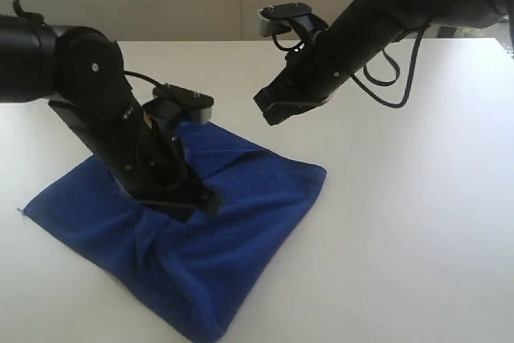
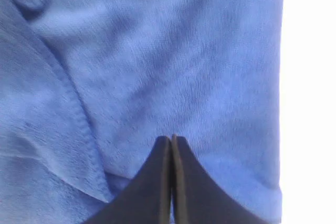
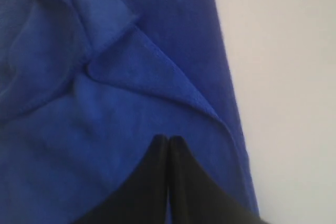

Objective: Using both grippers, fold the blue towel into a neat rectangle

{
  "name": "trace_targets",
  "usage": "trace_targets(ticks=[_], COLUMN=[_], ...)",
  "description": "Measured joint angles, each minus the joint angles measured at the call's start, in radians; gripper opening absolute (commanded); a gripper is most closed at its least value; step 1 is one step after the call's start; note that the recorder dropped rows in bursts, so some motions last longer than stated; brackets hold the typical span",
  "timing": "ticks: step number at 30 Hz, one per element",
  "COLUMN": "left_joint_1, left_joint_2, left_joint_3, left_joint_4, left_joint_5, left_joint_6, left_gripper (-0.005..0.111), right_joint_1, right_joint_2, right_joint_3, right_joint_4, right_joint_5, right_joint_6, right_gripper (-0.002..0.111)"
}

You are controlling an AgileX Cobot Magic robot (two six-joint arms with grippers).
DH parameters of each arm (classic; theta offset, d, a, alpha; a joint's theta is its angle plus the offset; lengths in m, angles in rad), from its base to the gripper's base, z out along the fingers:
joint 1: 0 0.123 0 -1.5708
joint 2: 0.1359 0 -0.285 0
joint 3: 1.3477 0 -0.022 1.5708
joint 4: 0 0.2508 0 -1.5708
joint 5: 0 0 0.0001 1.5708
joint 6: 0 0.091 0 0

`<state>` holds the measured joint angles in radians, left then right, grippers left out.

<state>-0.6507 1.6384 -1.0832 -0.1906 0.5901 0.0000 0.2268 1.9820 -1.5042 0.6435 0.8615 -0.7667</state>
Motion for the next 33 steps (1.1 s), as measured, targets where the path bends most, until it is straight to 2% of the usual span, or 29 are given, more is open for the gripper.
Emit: trace_targets(ticks=[5,9,14,22,33], left_joint_1=[0.079,0.157,0.223,0.241,0.241], left_joint_2=[-0.017,-0.006,0.033,0.150,0.230], left_joint_3=[0.000,0.000,0.000,0.000,-0.004], left_joint_4=[0.101,0.173,0.191,0.197,0.197], left_joint_5=[-0.031,-0.031,-0.037,-0.140,-0.227], left_joint_6=[-0.147,-0.250,-0.279,-0.283,-0.279], left_gripper=[0.000,0.000,0.000,0.000,0.000], right_joint_1=[0.004,0.027,0.054,0.053,0.053], right_joint_2=[0.066,0.112,0.160,0.217,0.220], right_joint_3=[0.000,-0.012,-0.050,-0.056,-0.058], right_joint_4=[0.129,0.138,0.136,-0.129,-0.312], right_joint_5=[-0.041,-0.090,-0.098,-0.098,-0.058], right_joint_6=[-0.143,-0.160,-0.164,0.009,0.225], right_gripper=[0.000,0.000,0.000,0.000,0.000])
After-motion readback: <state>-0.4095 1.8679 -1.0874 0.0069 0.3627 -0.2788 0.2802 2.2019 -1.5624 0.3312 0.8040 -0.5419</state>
